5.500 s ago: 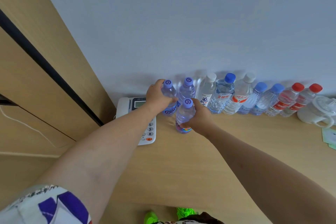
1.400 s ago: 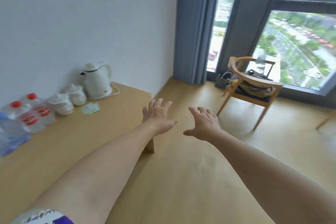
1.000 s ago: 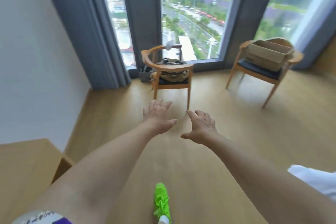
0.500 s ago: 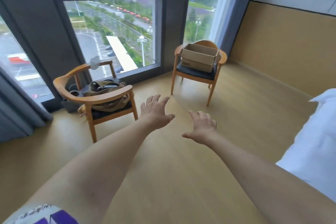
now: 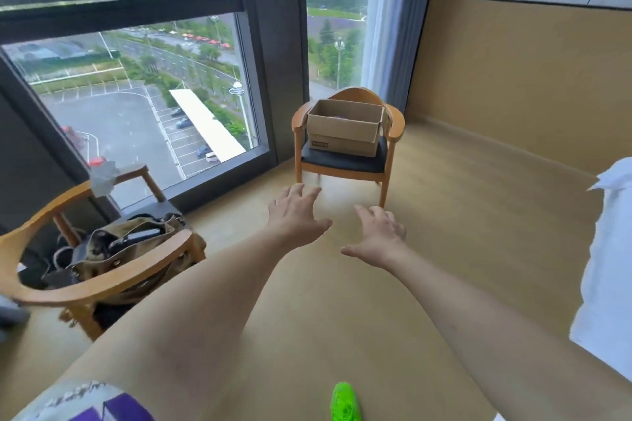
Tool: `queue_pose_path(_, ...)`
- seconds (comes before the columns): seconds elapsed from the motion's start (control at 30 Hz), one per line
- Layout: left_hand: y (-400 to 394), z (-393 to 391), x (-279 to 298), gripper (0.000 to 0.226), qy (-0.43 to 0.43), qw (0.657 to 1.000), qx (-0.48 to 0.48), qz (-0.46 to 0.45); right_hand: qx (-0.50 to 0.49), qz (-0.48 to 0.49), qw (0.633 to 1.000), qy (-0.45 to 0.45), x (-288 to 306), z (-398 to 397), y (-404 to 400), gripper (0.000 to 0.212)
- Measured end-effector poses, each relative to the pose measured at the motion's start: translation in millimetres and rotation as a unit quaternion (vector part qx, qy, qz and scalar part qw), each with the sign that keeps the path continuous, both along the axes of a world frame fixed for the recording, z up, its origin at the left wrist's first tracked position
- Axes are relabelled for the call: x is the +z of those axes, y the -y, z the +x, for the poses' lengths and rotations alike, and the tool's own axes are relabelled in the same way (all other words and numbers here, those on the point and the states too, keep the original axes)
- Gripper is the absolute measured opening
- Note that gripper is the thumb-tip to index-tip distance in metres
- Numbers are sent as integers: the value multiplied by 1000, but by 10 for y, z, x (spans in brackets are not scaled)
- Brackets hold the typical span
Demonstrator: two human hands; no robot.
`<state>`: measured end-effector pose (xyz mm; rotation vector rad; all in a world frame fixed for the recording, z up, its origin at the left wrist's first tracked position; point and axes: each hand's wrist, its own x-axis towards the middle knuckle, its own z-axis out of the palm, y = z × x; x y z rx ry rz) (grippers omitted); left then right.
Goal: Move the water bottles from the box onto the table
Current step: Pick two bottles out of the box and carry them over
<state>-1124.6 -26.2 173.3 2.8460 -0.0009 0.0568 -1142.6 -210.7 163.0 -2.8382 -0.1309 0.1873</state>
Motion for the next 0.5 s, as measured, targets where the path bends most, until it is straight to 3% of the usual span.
queue_pose_path(0.5,343,3177,-56,80,-36,999,-21,15,-21,27,999,-28,-4,3047,374,94)
